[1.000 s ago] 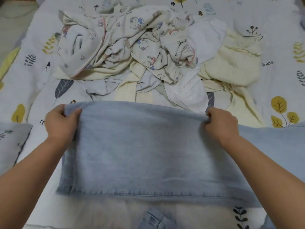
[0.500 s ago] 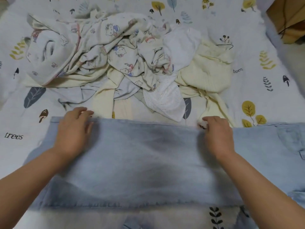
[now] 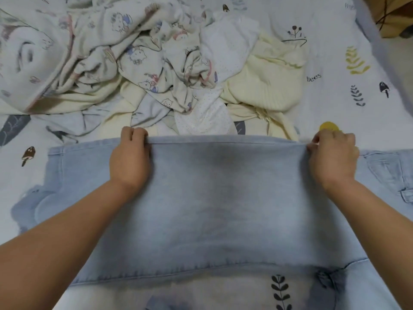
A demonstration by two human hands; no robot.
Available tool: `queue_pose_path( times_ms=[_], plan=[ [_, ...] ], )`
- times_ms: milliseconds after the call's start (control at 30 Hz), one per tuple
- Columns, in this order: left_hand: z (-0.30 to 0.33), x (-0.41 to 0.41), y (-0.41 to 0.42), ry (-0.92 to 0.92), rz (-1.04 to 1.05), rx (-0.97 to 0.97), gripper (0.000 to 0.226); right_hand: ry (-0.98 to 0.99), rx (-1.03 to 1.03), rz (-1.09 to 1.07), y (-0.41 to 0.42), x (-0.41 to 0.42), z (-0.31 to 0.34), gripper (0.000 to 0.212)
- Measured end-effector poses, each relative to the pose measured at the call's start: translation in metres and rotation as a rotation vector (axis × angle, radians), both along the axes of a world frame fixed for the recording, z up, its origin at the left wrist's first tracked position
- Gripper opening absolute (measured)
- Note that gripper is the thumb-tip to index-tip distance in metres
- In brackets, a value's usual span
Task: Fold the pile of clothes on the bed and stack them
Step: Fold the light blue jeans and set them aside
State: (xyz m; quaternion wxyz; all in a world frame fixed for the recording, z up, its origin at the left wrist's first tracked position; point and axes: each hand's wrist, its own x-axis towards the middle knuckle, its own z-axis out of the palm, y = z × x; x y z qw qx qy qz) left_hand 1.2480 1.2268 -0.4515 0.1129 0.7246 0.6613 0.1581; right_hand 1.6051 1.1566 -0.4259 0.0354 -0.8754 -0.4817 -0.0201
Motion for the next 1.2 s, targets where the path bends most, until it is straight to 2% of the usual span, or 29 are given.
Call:
queue_pose_path(
  times_ms=[67, 167, 200, 267, 333, 400, 433, 500, 600, 667, 767, 833, 933, 1000, 1033, 1133, 1200],
  plan=[
    [0.002, 0.008, -0.012, -0.052, 0.013, 0.009, 0.042, 0.069, 0.088, 0.005, -0.007, -0.02, -0.003, 0.036],
    [-0.001, 0.007, -0.045, 0.031, -0.132, 0.047, 0.048, 0.082, 0.107, 0.25, -0.034, -0.07, -0.018, 0.057],
    [-0.005, 0.001, -0.057, 0.114, -0.194, -0.01, 0.052, 0.076, 0.048, 0.375, -0.046, -0.085, -0.024, 0.062],
    [-0.011, -0.017, -0.077, 0.31, -0.318, -0.258, 0.072, 0.073, -0.265, 0.577, -0.071, -0.104, -0.039, 0.071],
    [-0.023, -0.045, -0.089, 0.446, -0.4, -0.469, 0.098, 0.144, -0.514, 0.601, -0.089, -0.103, -0.051, 0.069],
    [-0.025, -0.065, -0.092, 0.399, -0.356, -0.514, 0.108, 0.163, -0.537, 0.556, -0.092, -0.103, -0.052, 0.065],
    [-0.021, -0.071, -0.093, 0.327, -0.283, -0.488, 0.106, 0.178, -0.507, 0.528, -0.092, -0.108, -0.047, 0.065],
    [-0.008, -0.083, -0.096, 0.201, -0.104, -0.316, 0.085, 0.238, -0.428, 0.513, -0.095, -0.127, -0.032, 0.066],
    [0.001, -0.118, -0.107, 0.189, 0.197, -0.065, 0.05, 0.294, -0.244, 0.736, -0.114, -0.16, -0.022, 0.066],
    [0.003, -0.143, -0.118, 0.214, 0.429, -0.076, 0.05, 0.23, -0.271, 0.89, -0.132, -0.182, -0.021, 0.069],
    [-0.002, -0.173, -0.133, 0.091, 0.692, -0.308, 0.056, 0.127, -0.366, 0.951, -0.143, -0.201, -0.027, 0.066],
    [-0.006, -0.186, -0.139, -0.003, 0.701, -0.435, 0.045, 0.095, -0.314, 0.926, -0.143, -0.21, -0.034, 0.055],
    [-0.003, -0.201, -0.149, -0.02, 0.653, -0.305, 0.024, 0.188, -0.089, 0.901, -0.139, -0.224, -0.033, 0.034],
    [0.003, -0.211, -0.153, -0.025, 0.689, -0.19, 0.019, 0.266, -0.002, 0.852, -0.142, -0.233, -0.029, 0.042],
    [0.004, -0.217, -0.156, -0.018, 0.693, -0.201, 0.021, 0.292, -0.004, 0.841, -0.147, -0.234, -0.029, 0.05],
    [0.006, -0.226, -0.161, 0.028, 0.648, -0.365, 0.038, 0.276, -0.26, 0.89, -0.16, -0.237, -0.032, 0.054],
    [0.011, -0.216, -0.164, 0.091, 0.516, -0.305, 0.046, 0.223, -0.467, 0.907, -0.166, -0.235, -0.032, 0.06]
  ],
)
